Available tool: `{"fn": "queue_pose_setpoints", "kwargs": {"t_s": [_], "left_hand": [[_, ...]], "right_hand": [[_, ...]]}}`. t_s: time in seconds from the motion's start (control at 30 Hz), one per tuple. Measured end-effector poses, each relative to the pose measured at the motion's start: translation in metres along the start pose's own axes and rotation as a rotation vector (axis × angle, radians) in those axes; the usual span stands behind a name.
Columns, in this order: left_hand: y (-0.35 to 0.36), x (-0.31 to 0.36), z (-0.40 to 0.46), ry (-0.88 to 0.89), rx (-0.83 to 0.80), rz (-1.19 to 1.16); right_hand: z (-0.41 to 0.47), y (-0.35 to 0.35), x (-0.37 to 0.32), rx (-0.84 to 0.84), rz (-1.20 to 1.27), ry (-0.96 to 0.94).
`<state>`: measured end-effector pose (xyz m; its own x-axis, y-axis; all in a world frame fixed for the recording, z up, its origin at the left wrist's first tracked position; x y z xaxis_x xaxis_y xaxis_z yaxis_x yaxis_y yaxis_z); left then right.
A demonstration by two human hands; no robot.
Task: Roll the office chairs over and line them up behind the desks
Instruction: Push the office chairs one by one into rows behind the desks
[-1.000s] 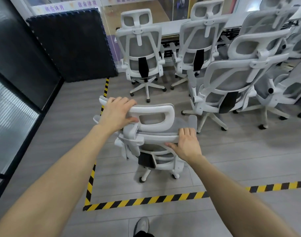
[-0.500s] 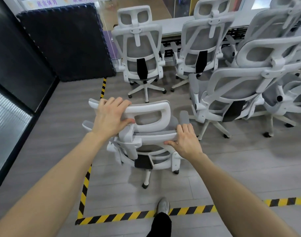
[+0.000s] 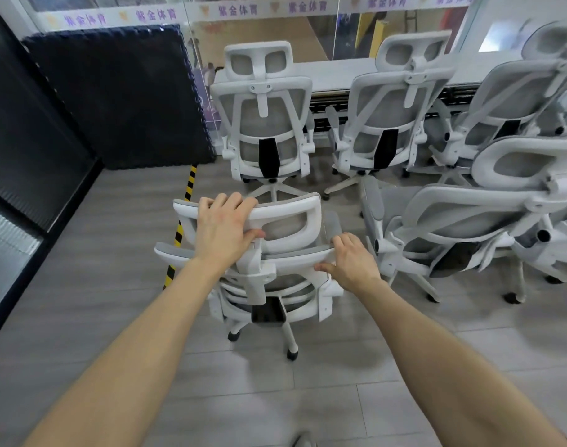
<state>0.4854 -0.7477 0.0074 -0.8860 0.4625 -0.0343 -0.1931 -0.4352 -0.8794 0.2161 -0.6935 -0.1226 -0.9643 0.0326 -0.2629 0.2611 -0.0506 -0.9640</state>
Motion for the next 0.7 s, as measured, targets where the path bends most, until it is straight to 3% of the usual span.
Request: {"fn": "queue_pose_setpoints", "kwargs": {"t_s": [0.7], "left_hand": [[0.06,-0.008,0.134,-0.081,-0.067,0.046]], "right_hand": [[0.154,-0.003,0.057,0.042,-0.085,-0.125]]}}
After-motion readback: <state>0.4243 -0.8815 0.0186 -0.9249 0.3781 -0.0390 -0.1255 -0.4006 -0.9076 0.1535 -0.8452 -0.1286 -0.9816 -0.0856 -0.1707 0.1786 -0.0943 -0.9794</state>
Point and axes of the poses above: each hand's wrist, its own z-axis towards the middle knuckle, its own y-axis out of the palm, x = y × z, the point moved 7 cm from there along z, towards the middle knuckle, and after that the axes turned 1 degree about -y, right-handed, at the moved point
